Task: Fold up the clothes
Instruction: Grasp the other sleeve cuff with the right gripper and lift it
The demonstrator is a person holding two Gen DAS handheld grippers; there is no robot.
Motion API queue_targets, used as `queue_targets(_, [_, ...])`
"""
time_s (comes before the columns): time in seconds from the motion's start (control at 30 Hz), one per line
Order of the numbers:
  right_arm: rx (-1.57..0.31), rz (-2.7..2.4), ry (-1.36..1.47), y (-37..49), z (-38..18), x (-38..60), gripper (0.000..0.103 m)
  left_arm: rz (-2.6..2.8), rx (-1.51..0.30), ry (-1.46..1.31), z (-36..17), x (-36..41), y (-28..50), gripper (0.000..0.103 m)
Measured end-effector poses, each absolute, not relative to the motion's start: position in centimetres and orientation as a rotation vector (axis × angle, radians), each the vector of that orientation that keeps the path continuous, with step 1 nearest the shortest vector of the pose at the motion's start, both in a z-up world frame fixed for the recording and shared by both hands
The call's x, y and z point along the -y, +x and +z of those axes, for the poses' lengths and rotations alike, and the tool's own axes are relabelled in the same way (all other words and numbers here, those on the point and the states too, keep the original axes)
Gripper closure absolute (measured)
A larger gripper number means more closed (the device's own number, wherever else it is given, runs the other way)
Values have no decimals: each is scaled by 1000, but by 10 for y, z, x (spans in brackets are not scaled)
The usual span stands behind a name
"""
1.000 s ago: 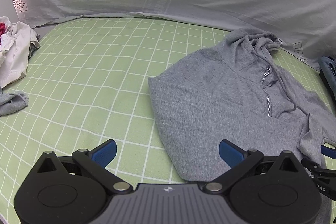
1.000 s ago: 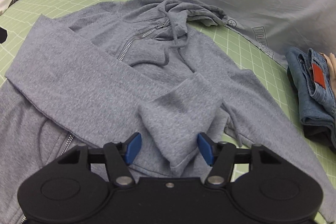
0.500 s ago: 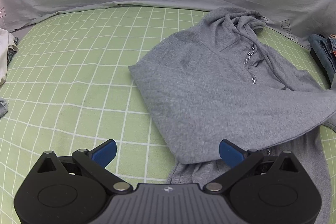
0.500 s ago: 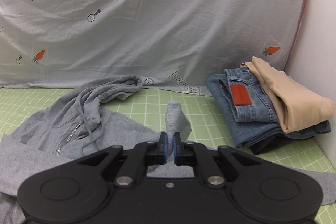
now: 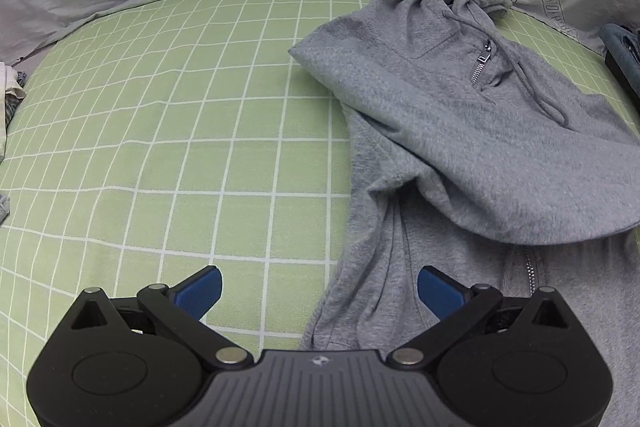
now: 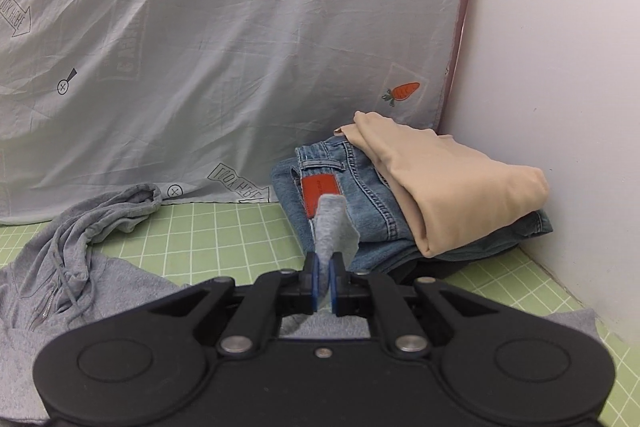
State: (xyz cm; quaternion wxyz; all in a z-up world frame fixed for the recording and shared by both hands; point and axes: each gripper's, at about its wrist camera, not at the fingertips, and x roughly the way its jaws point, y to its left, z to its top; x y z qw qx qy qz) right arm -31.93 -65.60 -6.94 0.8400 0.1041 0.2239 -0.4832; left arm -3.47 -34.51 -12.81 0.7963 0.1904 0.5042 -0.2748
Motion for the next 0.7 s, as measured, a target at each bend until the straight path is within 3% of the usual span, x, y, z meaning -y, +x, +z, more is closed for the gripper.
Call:
queue_targets(0.53, [-335, -1079, 241, -328, -48, 672, 97, -404, -967, 310, -117, 344, 16, 0])
queue_targets(0.7, [-514, -1117, 256, -328, -91, 664, 97, -319, -1047, 302, -129, 320, 15, 0])
